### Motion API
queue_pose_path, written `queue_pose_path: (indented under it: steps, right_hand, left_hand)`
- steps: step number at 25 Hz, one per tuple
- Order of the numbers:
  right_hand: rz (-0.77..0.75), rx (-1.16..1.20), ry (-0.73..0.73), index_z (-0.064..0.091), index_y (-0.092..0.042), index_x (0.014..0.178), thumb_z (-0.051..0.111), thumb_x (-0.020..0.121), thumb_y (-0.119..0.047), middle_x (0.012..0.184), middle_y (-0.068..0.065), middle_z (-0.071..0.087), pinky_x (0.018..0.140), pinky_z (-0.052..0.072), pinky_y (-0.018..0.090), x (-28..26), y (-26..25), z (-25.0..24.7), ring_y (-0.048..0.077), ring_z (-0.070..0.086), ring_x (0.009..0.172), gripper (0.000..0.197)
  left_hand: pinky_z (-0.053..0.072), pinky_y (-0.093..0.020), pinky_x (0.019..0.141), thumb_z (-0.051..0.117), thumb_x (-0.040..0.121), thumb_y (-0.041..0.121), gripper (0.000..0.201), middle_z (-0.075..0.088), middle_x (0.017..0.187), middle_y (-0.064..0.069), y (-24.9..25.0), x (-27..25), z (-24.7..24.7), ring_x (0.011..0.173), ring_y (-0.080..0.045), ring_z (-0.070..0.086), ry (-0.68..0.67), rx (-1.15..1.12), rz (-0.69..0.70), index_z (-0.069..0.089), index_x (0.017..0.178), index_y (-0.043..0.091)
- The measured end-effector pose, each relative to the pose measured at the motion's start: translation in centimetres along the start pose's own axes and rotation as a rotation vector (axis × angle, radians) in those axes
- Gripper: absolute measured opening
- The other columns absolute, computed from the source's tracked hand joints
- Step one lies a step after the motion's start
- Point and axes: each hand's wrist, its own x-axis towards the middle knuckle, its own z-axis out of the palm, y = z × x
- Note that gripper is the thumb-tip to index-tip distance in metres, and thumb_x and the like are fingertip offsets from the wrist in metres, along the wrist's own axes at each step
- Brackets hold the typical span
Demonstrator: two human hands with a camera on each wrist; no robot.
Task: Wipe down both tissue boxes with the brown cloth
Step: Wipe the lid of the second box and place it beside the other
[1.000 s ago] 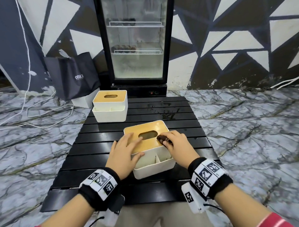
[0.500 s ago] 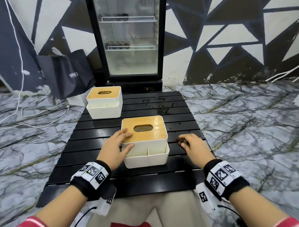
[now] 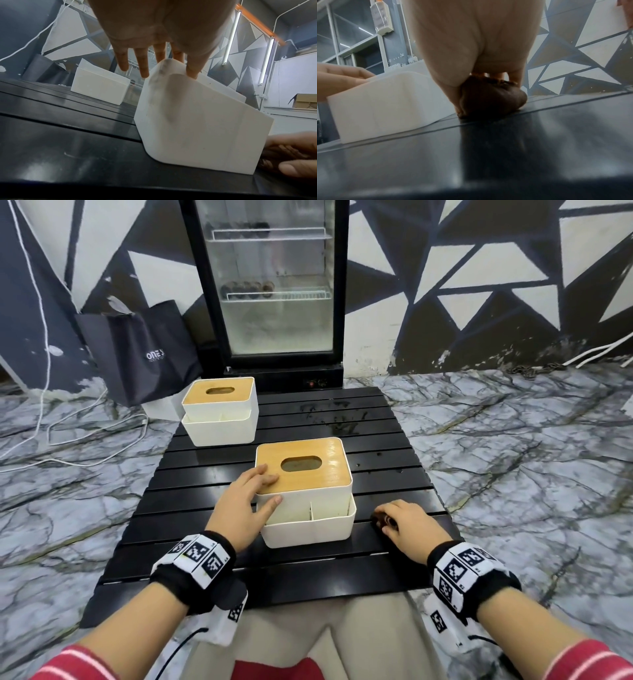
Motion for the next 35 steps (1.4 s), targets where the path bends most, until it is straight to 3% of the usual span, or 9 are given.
queue_pose_path:
  steps: [3,5,7,10,13,18,23,30,35]
  right_hand:
    - [-0.031,0.045,0.055,0.032,-0.026,0.138,0.058,0.085,-0.034,0.147,-0.001,0.026,0.110,0.028,0.040,-0.4,-1.3,-1.9,0.020,0.018,0.137,0.059]
    - [-0.173,0.168,0.187,0.028,-0.027,0.140,0.061,0.083,-0.034,0.149,-0.003,0.023,0.113,0.022,0.033,-0.7,-3.1,-3.4,0.015,0.017,0.138,0.066]
    - [-0.328,0.121,0.200,0.027,-0.027,0.140,0.061,0.083,-0.034,0.149,-0.005,0.023,0.113,0.021,0.031,-0.8,-5.0,-3.9,0.012,0.018,0.137,0.067]
    - [-0.400,0.018,0.165,0.030,-0.023,0.140,0.062,0.083,-0.032,0.147,-0.004,0.026,0.112,0.020,0.026,-0.5,-6.4,-3.2,0.012,0.021,0.136,0.065]
    - [-0.376,0.066,0.187,0.035,-0.024,0.138,0.063,0.083,-0.027,0.142,-0.005,0.031,0.108,0.021,0.019,0.2,-6.3,-2.9,0.010,0.025,0.133,0.061]
    - [-0.275,0.136,0.211,0.044,-0.023,0.128,0.068,0.079,-0.024,0.127,-0.009,0.041,0.093,0.036,0.018,2.8,-5.0,-4.3,0.008,0.041,0.116,0.055]
    - [-0.143,0.093,0.205,0.049,-0.020,0.116,0.074,0.071,-0.022,0.113,-0.005,0.047,0.086,0.037,0.020,8.5,-2.0,-7.1,0.013,0.048,0.106,0.052]
    - [-0.070,0.094,0.221,0.052,-0.014,0.112,0.078,0.067,-0.016,0.110,0.001,0.049,0.078,0.032,0.018,17.2,2.3,-10.0,0.017,0.049,0.103,0.052]
    - [-0.041,0.075,0.233,0.052,-0.012,0.113,0.078,0.067,-0.014,0.112,0.003,0.050,0.086,0.038,0.027,22.2,4.0,-11.4,0.021,0.049,0.105,0.053]
  left_hand:
    - [0.029,-0.029,0.107,0.052,0.078,0.060,0.062,0.038,0.147,0.006,-0.2,-0.3,-0.5,0.131,-0.016,0.039,-0.062,0.063,0.012,0.053,0.129,0.026]
    - [0.031,-0.034,0.107,0.042,0.069,0.073,0.078,0.039,0.147,0.005,-0.5,-0.7,-1.1,0.129,-0.016,0.040,-0.061,0.140,0.064,0.050,0.133,0.028]
    - [0.037,-0.036,0.103,0.043,0.068,0.080,0.082,0.047,0.141,0.001,-1.1,-1.5,-1.6,0.123,-0.016,0.046,-0.042,0.216,0.159,0.053,0.129,0.027]
    - [0.047,-0.035,0.093,0.052,0.071,0.068,0.067,0.058,0.128,0.000,-1.6,-2.2,-2.1,0.112,-0.019,0.057,-0.057,0.311,0.238,0.057,0.123,0.026]
    - [0.050,-0.034,0.090,0.054,0.070,0.059,0.058,0.061,0.123,0.003,-1.9,-1.9,-2.0,0.108,-0.013,0.055,-0.040,0.305,0.252,0.055,0.121,0.031]
    - [0.044,-0.038,0.099,0.080,0.067,0.034,0.059,0.056,0.132,0.007,-0.9,1.6,-0.5,0.118,-0.015,0.053,-0.053,0.208,0.127,0.060,0.123,0.031]
    - [0.030,-0.031,0.110,0.069,0.080,0.035,0.059,0.037,0.145,0.016,0.9,8.8,2.0,0.130,-0.010,0.040,-0.149,0.240,0.068,0.045,0.135,0.037]
    - [0.028,-0.028,0.108,0.066,0.084,0.033,0.059,0.031,0.149,0.016,1.7,18.9,5.1,0.133,-0.011,0.037,-0.180,0.257,0.060,0.041,0.138,0.036]
    - [0.030,-0.034,0.109,0.066,0.084,0.030,0.059,0.030,0.151,0.014,1.5,24.1,6.4,0.133,-0.013,0.037,-0.191,0.243,0.031,0.041,0.138,0.034]
